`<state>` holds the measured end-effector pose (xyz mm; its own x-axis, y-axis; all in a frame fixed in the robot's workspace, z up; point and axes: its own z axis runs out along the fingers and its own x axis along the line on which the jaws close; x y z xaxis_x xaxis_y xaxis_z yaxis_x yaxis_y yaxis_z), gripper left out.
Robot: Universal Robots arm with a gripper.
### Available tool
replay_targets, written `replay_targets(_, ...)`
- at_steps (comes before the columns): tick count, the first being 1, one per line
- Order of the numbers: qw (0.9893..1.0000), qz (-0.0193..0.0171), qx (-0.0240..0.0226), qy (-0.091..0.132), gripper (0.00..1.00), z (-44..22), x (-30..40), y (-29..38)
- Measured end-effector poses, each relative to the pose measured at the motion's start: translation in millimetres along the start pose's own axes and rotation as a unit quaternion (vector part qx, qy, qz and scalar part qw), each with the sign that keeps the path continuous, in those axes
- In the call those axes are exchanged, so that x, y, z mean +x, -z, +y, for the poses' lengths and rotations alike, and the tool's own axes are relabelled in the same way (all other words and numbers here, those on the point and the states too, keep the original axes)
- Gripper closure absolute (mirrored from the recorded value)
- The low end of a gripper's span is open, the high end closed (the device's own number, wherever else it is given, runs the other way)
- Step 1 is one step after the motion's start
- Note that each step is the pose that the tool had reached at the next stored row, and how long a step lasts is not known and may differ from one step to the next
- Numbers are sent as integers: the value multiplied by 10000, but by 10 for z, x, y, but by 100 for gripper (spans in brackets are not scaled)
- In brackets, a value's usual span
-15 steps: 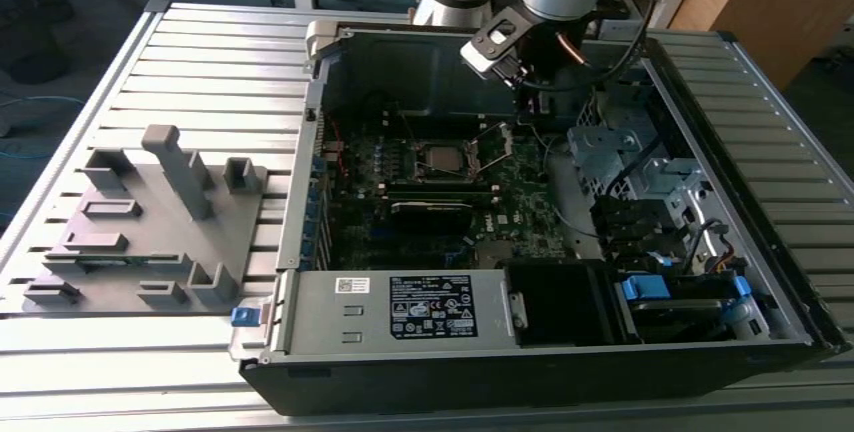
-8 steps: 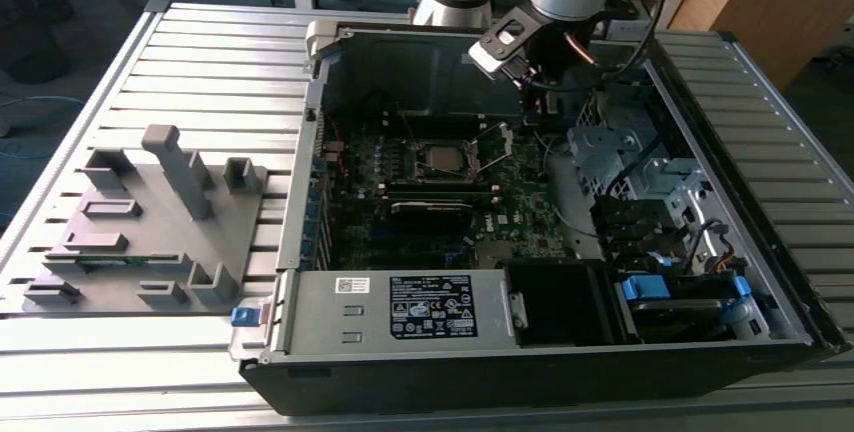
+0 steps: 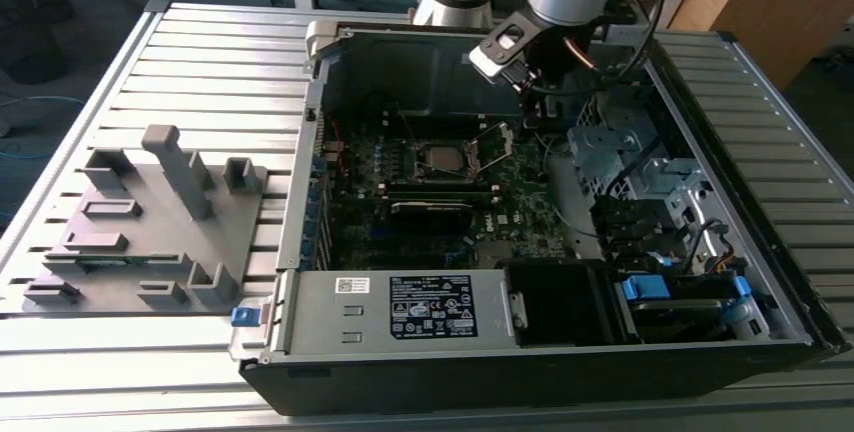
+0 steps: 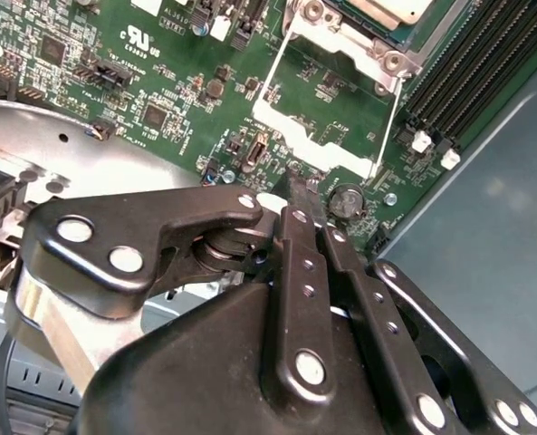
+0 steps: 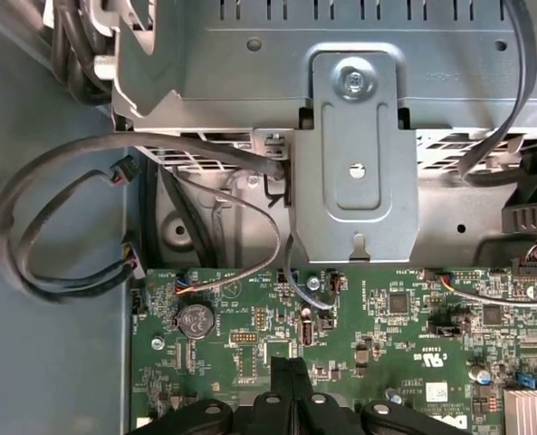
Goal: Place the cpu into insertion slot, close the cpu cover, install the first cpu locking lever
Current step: 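Close the cpu cover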
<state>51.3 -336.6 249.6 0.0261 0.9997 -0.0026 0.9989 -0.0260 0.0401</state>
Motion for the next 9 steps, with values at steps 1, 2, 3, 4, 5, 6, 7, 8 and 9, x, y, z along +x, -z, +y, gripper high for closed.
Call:
replay_targets(1,10000,0,0,0,90,0,0,-8)
replay_targets(2,10000,0,0,0,90,0,0,-15)
replay_targets(3,10000,0,0,0,90,0,0,-23)
replay_targets(4,10000,0,0,0,90,0,0,-30)
replay_targets(5,10000,0,0,0,90,-1,0,-37)
replay_targets(6,10000,0,0,0,90,-1,0,-43)
replay_targets(7,10000,0,0,0,90,-1,0,-48)
replay_targets(8,10000,0,0,0,90,-1,0,-53)
replay_targets(9,10000,0,0,0,90,-1,0,-58)
